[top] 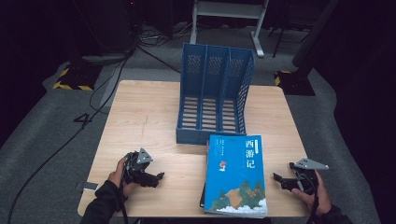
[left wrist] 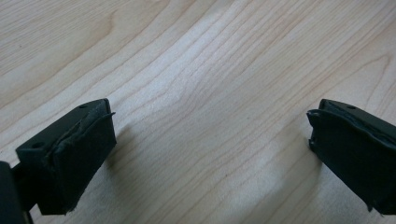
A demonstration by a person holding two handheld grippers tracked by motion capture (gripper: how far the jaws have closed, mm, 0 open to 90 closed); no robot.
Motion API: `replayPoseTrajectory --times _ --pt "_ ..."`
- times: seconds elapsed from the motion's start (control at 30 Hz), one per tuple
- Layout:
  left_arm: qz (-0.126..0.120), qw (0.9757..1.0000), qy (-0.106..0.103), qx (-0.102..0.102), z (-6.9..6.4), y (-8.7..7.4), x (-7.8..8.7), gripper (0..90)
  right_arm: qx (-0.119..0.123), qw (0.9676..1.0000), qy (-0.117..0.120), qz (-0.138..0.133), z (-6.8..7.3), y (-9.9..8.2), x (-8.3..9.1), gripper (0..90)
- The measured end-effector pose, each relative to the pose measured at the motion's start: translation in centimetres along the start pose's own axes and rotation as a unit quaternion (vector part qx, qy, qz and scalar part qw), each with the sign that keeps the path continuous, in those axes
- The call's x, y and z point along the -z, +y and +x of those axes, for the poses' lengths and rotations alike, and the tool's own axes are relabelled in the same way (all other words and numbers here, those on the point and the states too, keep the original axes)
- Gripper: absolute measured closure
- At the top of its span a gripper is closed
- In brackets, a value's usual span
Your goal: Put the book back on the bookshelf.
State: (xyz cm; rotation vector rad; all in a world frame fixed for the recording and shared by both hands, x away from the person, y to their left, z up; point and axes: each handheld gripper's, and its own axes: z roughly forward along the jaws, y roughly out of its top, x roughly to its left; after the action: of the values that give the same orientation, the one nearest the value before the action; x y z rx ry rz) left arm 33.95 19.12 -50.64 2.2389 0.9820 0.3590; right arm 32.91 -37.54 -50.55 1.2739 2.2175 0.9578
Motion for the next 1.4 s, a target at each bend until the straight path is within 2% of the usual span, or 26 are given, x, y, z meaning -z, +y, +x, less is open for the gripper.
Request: replayPoseTrajectory --times 0.1,0.23,0.4,0.5,0.57,0.63,0.67,0.8,0.9,0.93,1.0,1.2,1.4 --pt "0.002 0.9997 -0.02 -0.017 0.2 0.6 -0.5 0.4 -0.001 1.0 -0.001 0.0 0.0 0.0 0.0 11.7" --pt "0.003 0.9993 -0.028 -0.025 0.2 1.4 -1.2 0.1 0.002 1.0 0.002 0.0 0.0 0.0 0.0 11.7" --pt "0.003 0.999 -0.03 -0.033 0.1 1.6 -1.3 0.4 0.011 0.9999 0.012 0.002 -0.2 -0.1 0.2 13.1" --pt "0.004 0.9994 -0.024 -0.023 -0.4 1.6 -1.4 0.4 0.011 0.9998 0.013 0.006 -0.3 -0.1 0.4 15.0" --pt "0.002 0.9997 -0.017 -0.019 -1.5 1.5 -1.3 0.7 0.011 0.9998 0.016 0.008 -0.3 -0.1 0.4 16.7" --pt "0.001 0.9995 -0.021 -0.024 -1.9 1.5 -1.3 1.8 0.013 0.9997 0.019 0.009 -0.3 -0.1 0.6 17.9" --pt "0.002 0.9991 -0.027 -0.032 -2.7 1.5 -1.3 1.8 0.012 0.9997 0.019 0.009 -0.2 -0.2 0.7 20.0" --pt "0.003 0.9996 -0.02 -0.02 -3.7 1.6 -1.4 1.4 0.018 0.9995 0.026 -0.001 0.1 0.0 1.5 20.8" --pt "0.002 0.9996 -0.02 -0.02 -4.2 1.5 -1.4 1.4 0.025 0.9993 0.029 -0.008 0.5 0.2 1.8 21.0" --pt "0.002 0.9995 -0.022 -0.024 -4.8 1.5 -1.3 1.4 0.033 0.9987 0.036 -0.012 1.0 0.6 2.2 21.2" --pt "0.002 0.9994 -0.024 -0.026 -5.1 1.5 -1.4 1.4 0.044 0.9982 0.037 -0.016 1.4 0.9 2.4 21.5" --pt "0.003 0.9989 -0.032 -0.035 -5.5 1.8 -1.6 1.4 0.053 0.9967 0.055 -0.025 2.3 1.6 3.2 21.7" --pt "0.003 0.9985 -0.037 -0.041 -5.7 2.1 -1.9 0.5 0.058 0.9942 0.073 -0.052 2.9 2.9 5.0 21.7"
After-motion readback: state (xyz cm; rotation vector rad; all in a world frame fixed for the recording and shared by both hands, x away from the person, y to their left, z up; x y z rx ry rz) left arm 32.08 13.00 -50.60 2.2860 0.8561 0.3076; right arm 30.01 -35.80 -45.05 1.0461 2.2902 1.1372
